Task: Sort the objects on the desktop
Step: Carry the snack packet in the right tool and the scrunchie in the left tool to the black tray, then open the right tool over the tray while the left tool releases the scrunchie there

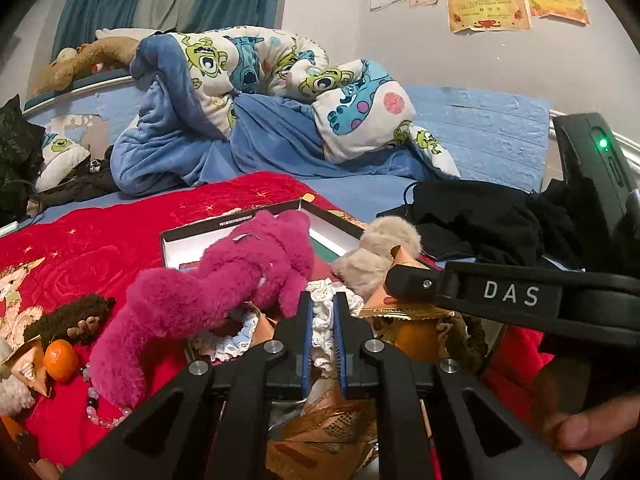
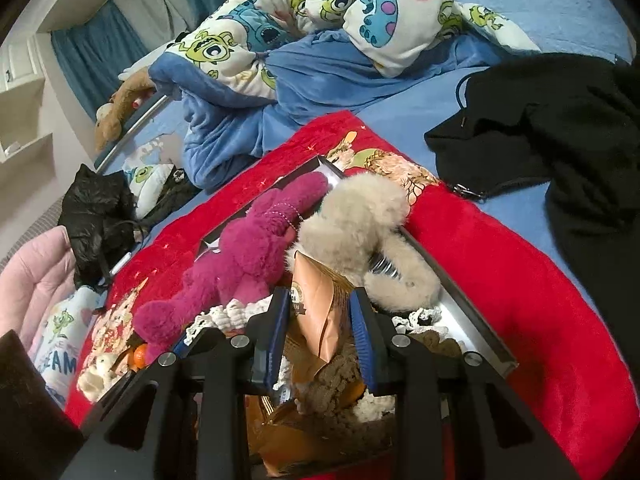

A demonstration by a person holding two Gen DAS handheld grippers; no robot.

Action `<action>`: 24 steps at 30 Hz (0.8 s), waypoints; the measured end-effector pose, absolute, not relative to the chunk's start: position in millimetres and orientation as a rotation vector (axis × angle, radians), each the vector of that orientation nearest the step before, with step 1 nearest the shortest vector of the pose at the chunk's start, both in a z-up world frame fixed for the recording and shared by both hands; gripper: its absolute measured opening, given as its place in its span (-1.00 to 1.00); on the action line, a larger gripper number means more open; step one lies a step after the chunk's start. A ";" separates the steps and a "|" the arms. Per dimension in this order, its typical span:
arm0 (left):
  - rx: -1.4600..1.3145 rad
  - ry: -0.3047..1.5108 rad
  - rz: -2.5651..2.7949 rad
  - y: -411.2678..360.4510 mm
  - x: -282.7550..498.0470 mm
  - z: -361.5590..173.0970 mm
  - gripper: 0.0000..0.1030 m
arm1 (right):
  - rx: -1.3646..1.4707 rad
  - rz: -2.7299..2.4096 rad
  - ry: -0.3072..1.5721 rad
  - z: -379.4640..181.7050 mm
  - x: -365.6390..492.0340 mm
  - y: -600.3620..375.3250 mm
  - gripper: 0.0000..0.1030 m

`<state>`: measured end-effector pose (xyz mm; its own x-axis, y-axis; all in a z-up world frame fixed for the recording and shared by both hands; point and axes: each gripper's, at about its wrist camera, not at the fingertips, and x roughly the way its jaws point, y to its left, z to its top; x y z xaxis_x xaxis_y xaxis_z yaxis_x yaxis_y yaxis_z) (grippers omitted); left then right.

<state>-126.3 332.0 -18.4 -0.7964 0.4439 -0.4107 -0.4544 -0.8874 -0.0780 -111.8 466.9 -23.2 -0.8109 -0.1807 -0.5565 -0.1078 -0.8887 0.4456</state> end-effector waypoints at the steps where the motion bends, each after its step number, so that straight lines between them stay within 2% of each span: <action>1: -0.589 0.030 2.597 331.7 -126.9 -18.1 -0.81 | 0.951 -2.860 -0.735 -23.4 -111.5 467.2 -0.42; 10: -0.608 0.018 2.593 329.3 -129.8 -20.0 -0.80 | 0.935 -2.863 -0.768 -24.1 -107.9 467.6 -0.41; 11: -0.610 0.017 2.595 329.4 -130.0 -20.1 -0.70 | 0.932 -2.863 -0.771 -24.2 -108.1 467.5 -0.39; 13: -0.622 0.022 2.609 329.9 -131.0 -20.4 -0.34 | 0.925 -2.862 -0.783 -24.8 -107.9 467.9 -0.34; 15: -0.610 0.027 2.647 328.9 -129.1 -20.0 0.31 | 0.923 -2.866 -0.785 -24.6 -108.0 468.0 -0.33; 16: -0.596 0.023 2.658 327.4 -127.2 -19.0 0.45 | 0.927 -2.876 -0.783 -24.0 -107.9 467.7 -0.29; 18: -0.555 -0.005 2.658 321.9 -122.7 -16.6 0.96 | 0.911 -2.902 -0.775 -19.8 -105.8 466.4 -0.03; 20: -0.520 -0.037 2.654 316.2 -119.4 -14.9 1.00 | 0.868 -2.915 -0.779 -15.7 -102.3 466.2 0.72; 21: -0.508 -0.052 2.653 313.4 -118.3 -14.2 1.00 | 0.837 -2.920 -0.787 -12.6 -99.9 466.7 0.91; 22: -0.505 -0.064 2.652 311.1 -118.3 -14.0 1.00 | 0.803 -2.924 -0.800 -9.5 -97.2 467.8 1.00; 24: -0.510 -0.078 2.653 308.3 -119.0 -14.2 1.00 | 0.775 -2.937 -0.809 -5.0 -92.6 468.8 1.00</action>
<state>-119.0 308.3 -14.2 -0.8374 0.4274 -0.3407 -0.4067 -0.9037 -0.1339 -92.6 468.8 -5.0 -0.8785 -0.1251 -0.4610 -0.1287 -0.8674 0.4807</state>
